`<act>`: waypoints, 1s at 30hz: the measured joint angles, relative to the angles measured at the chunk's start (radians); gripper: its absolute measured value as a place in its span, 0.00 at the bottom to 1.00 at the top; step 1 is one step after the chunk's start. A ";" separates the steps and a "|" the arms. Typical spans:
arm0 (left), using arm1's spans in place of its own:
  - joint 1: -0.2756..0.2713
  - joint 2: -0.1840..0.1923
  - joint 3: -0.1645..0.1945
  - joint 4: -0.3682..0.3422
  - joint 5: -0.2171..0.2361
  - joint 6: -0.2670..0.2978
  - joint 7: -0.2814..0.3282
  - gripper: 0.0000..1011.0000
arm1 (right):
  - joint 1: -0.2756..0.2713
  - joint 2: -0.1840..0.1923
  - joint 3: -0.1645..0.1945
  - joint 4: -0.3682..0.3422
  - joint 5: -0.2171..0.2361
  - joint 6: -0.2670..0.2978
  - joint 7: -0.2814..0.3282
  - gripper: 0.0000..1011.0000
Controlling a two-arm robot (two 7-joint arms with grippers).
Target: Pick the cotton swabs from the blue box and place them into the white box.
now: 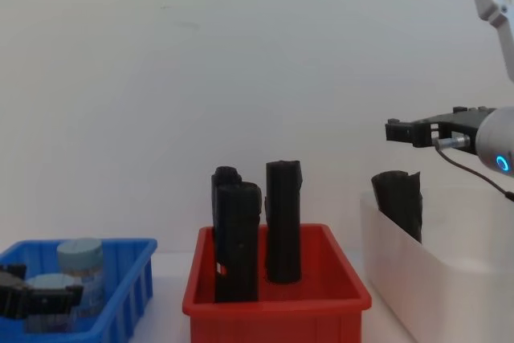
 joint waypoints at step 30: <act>-0.004 -0.007 0.001 0.011 -0.010 0.016 -0.009 0.99 | 0.000 0.000 0.000 0.000 0.000 0.000 0.000 0.99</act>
